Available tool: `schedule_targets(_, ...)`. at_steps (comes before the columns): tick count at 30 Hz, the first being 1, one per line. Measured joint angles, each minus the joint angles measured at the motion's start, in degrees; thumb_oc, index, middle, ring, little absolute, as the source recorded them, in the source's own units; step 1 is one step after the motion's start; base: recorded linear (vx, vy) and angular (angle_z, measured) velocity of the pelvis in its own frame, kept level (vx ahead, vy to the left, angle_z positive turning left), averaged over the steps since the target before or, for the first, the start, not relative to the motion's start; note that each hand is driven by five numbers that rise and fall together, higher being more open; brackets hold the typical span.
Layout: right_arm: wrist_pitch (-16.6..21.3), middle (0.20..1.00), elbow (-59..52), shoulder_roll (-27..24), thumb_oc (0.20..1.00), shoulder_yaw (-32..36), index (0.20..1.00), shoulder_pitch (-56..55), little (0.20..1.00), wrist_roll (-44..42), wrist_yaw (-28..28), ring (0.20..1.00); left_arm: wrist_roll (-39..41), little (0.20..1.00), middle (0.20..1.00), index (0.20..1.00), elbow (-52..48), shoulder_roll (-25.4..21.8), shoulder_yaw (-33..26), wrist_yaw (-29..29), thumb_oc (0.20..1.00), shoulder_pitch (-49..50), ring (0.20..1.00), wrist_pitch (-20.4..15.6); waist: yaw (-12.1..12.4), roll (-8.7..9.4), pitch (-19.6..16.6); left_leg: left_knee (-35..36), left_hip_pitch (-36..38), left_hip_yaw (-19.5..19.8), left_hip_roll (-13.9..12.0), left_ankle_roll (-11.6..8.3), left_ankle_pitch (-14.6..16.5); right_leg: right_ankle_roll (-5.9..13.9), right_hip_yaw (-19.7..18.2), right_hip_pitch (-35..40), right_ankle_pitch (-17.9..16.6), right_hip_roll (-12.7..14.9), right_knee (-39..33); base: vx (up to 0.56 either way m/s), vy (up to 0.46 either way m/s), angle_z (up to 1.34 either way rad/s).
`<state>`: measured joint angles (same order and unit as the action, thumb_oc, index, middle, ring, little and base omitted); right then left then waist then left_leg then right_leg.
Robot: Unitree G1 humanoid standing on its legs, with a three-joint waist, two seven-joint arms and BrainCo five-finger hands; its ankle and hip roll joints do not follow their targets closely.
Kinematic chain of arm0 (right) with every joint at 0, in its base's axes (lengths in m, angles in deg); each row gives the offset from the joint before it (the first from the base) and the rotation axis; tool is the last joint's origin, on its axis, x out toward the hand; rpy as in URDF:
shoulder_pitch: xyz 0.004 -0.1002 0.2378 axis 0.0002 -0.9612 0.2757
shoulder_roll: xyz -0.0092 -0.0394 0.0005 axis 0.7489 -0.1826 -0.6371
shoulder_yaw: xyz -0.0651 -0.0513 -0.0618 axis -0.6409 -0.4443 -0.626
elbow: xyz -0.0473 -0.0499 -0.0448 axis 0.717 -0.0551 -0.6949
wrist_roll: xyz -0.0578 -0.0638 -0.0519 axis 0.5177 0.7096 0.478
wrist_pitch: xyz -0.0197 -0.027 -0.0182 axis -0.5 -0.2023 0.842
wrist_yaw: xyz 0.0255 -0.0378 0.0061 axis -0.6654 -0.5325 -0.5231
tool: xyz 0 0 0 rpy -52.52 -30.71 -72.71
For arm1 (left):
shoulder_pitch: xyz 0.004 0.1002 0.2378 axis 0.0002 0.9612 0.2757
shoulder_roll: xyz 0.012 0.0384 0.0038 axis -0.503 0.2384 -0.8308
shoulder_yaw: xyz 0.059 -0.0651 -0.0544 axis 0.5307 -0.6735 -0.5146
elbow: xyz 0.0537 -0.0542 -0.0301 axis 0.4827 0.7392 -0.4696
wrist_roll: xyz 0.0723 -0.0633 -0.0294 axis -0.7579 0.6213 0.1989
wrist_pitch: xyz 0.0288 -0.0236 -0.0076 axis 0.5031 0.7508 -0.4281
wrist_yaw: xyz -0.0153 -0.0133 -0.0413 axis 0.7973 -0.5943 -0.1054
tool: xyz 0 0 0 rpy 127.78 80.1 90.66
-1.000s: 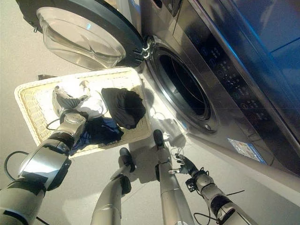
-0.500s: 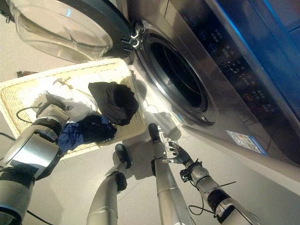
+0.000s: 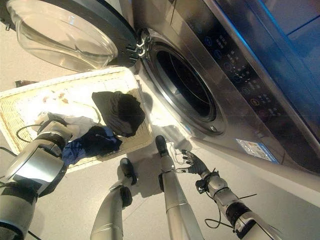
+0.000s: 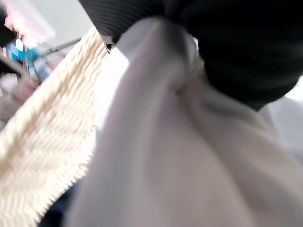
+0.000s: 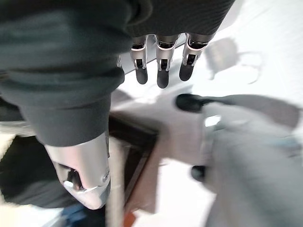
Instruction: Put the clothes into the washing machine.
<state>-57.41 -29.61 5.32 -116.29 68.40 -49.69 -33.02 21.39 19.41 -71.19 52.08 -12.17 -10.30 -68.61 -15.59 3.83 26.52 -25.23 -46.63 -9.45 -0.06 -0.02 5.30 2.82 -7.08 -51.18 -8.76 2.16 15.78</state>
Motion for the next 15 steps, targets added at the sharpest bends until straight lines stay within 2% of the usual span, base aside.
schedule_targets(2,0.6,1.000,-4.2,-0.2,1.000,0.2,1.000,-1.0,1.000,-1.0,2.0,1.000,11.2,0.200,0.200,0.200,-2.5,0.1,-6.7,0.0,0.200,2.8,0.200,-6.8,1.0,0.02,0.0,0.9,1.4,0.4,0.1,-0.19,-0.4,0.01,0.3,1.3,0.2,0.1,-0.1,-0.02,-0.060,0.14)
schedule_targets(3,1.4,1.000,-6.0,0.4,1.000,0.2,1.000,-1.0,1.000,-1.2,2.9,1.000,17.5,0.200,0.200,0.200,-4.8,0.7,-8.7,-0.2,0.200,5.5,0.200,-11.7,1.0,0.04,0.0,1.9,2.6,0.9,0.2,-0.39,-0.9,0.03,1.2,2.7,0.4,0.3,-0.8,-0.06,-0.130,0.23)
schedule_targets(5,1.8,1.000,-9.0,0.4,1.000,0.5,1.000,-1.4,1.000,-1.4,4.6,1.000,22.5,0.200,0.200,0.200,-10.7,1.4,-12.6,0.2,0.200,9.1,0.200,-15.8,1.9,0.16,0.1,4.2,3.8,2.3,0.2,-0.61,-2.3,0.01,1.7,4.0,0.3,0.6,-1.6,-0.07,-0.152,0.31)
schedule_targets(6,2.0,1.000,-13.9,-0.2,1.000,1.4,1.000,-3.5,1.000,-1.4,6.1,1.000,24.8,0.200,0.200,0.200,-21.1,2.5,-17.0,1.5,0.200,14.1,0.200,-18.6,2.5,0.23,0.1,5.6,4.7,3.3,0.5,-0.96,-3.2,-0.11,2.3,4.8,0.3,0.7,-2.2,-0.05,-0.128,0.38)
schedule_targets(8,3.6,1.000,-15.3,1.1,1.000,2.5,1.000,-3.3,1.000,-1.4,7.7,1.000,25.4,0.200,0.200,0.200,-26.0,4.8,-16.7,4.0,0.200,17.2,0.200,-23.4,2.8,0.45,0.3,7.2,6.1,5.2,0.5,-1.60,-4.5,-0.89,3.9,7.1,0.1,0.5,-3.5,-0.06,-0.139,0.45)
schedule_targets(11,4.9,1.000,-16.1,2.0,1.000,4.4,1.000,-2.0,1.000,-1.4,9.9,1.000,24.8,0.200,0.200,0.200,-29.5,6.9,-16.8,10.0,0.200,19.6,0.200,-26.8,4.6,0.76,0.5,10.9,8.7,7.1,0.2,-2.56,-6.6,-1.50,5.2,9.7,0.1,0.2,-5.3,-0.05,-0.113,0.31)
schedule_targets(15,5.7,1.000,-16.7,1.9,1.000,5.6,1.000,-1.0,1.000,-1.4,10.9,1.000,23.0,0.200,0.200,0.200,-29.6,6.3,-18.8,14.4,0.200,20.9,0.200,-28.4,6.0,0.76,2.3,14.8,12.8,8.3,-0.3,-3.21,-8.5,-2.14,7.1,13.5,-0.3,0.2,-7.4,-0.04,-0.067,0.15)
